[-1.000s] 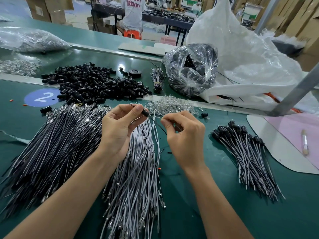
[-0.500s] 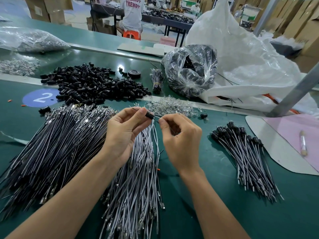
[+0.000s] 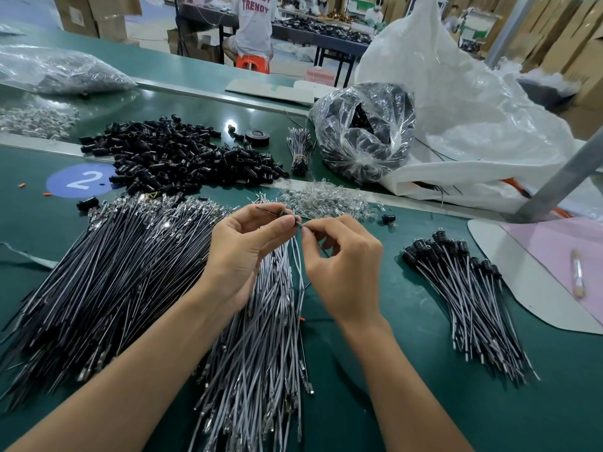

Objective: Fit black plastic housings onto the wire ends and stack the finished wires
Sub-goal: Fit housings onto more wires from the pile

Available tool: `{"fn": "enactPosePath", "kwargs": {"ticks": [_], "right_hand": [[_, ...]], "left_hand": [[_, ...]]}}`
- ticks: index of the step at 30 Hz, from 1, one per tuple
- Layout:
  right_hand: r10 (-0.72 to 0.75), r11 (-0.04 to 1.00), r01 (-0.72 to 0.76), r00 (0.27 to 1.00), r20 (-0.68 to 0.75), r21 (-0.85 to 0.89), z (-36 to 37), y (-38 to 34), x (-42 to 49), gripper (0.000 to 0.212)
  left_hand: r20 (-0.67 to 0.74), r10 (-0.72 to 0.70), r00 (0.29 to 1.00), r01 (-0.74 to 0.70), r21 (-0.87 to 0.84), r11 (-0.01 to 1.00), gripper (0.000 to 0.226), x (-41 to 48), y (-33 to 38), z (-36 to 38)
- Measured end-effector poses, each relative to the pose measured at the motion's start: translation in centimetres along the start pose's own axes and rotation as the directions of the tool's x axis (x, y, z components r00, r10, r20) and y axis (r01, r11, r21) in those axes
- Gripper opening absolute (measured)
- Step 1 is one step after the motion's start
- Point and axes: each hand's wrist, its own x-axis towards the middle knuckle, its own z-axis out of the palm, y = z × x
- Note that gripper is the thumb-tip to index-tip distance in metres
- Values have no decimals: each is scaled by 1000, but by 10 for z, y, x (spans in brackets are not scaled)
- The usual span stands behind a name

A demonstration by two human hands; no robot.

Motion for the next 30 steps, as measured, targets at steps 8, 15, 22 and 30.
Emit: {"fn": "enactPosePath", "kwargs": {"ticks": [8,15,22,30], "right_hand": [[10,999,-9,1000,-9,35,0,-1,-1,5],[-28,1000,28,1000,7,7,2,2,-1,4],[20,999,-21,1000,17,36,1,6,2,20],[-45,999,44,997,58,19,-4,9,2,8]], "left_hand": [[-20,-17,1000,17,-11,1000,31,1,-2,-1],[-23,-51,998,50,-47,998,31,0,-8,0],[-7,-74,997,74,1,997,34,1,-4,-3],[-16,-72,997,74,174,982,31,-1,-2,-3]]}}
